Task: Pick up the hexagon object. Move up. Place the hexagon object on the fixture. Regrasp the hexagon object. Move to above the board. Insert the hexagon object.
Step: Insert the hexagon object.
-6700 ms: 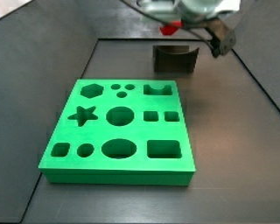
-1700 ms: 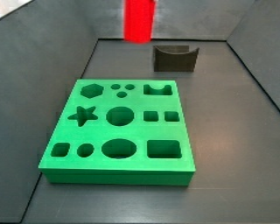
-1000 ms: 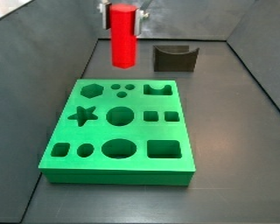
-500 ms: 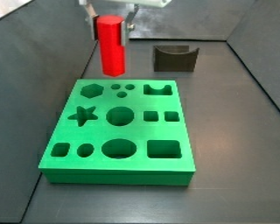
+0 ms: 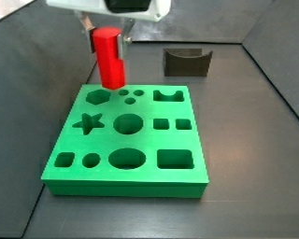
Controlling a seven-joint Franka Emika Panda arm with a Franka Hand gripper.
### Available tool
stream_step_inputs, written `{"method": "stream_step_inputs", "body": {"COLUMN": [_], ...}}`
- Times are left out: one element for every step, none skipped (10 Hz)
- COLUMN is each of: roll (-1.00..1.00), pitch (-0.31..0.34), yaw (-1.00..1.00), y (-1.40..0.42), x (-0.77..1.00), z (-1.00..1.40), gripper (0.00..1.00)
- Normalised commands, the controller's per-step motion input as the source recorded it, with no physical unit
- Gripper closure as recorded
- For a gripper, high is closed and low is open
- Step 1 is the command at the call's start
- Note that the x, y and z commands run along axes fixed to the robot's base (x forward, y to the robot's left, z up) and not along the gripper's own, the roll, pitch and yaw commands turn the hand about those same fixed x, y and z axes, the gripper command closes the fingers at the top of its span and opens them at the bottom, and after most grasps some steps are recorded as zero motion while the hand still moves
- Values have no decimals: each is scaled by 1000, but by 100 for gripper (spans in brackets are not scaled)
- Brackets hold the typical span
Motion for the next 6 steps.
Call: {"method": "stream_step_inputs", "body": {"roll": [-160, -133, -110, -134, -79, -16], "pitch": [-211, -167, -157, -169, -96, -10], "yaw": [-163, -109, -103, -146, 0, 0], "y": [-29, 0, 0, 0, 0, 0], "x": [-394, -343, -340, -371, -183, 0], "z": [-100, -77, -97, -91, -11, -9], "gripper": [100, 100, 100, 100, 100, 100]}}
